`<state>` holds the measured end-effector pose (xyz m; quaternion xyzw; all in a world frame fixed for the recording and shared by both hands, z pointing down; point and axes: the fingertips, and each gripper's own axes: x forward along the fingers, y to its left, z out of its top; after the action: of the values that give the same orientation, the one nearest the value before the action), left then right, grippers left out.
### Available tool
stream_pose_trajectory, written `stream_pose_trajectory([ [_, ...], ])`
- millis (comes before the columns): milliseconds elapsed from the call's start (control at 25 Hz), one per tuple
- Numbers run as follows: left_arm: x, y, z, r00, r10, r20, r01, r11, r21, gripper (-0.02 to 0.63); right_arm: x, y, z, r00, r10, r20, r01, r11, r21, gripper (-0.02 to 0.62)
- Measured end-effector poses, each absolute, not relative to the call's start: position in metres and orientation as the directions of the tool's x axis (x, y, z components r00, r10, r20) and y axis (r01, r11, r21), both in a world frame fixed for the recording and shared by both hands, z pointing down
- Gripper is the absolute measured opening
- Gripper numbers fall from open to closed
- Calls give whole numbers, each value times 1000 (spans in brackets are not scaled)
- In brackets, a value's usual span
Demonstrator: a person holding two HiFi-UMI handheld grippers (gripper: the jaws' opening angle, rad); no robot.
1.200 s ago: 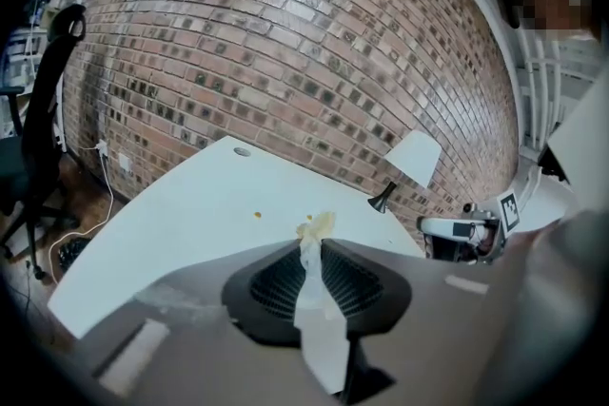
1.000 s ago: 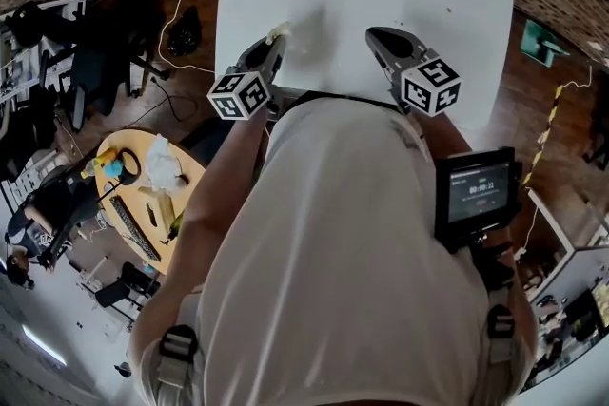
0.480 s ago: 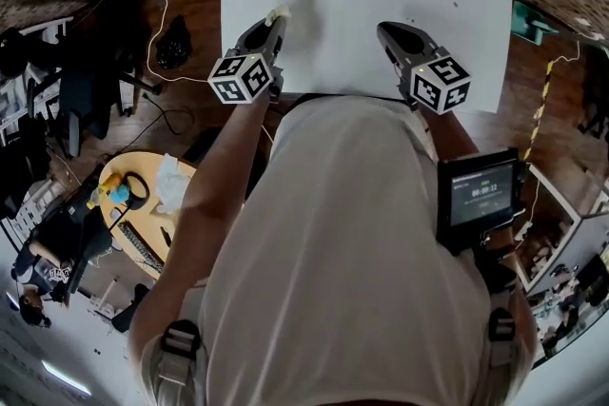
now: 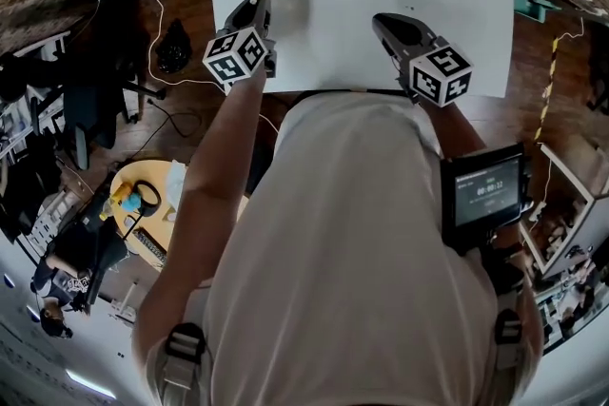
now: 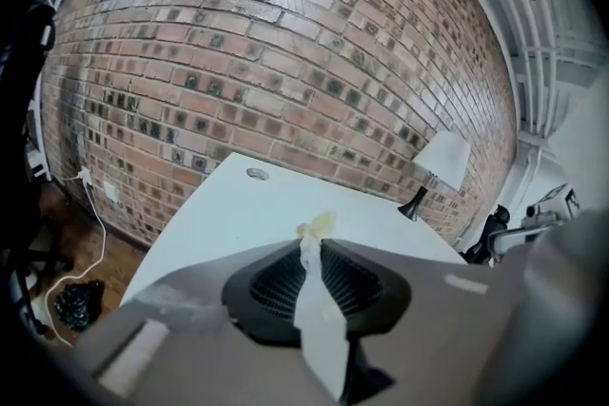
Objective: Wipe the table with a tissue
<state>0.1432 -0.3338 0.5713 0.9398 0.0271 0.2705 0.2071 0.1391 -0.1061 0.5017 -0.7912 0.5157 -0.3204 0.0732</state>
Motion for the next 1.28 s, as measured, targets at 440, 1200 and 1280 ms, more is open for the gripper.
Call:
stream_pose_trajectory([
  [440,177,-335,584,840,77,537,-108,-946,305,58,161,-77,490,258,-867,427,-779,-448,-438,14],
  [1200,179,-329,619,761,25,648,-159,-961,224,46,168,-58,495,272,-863,425,-756,-465,-460,14],
  [1280,182,-327,619,759,28,651,-158,-961,226,43,170,-58,494,273,-865,421,-756,-464,-463,14],
])
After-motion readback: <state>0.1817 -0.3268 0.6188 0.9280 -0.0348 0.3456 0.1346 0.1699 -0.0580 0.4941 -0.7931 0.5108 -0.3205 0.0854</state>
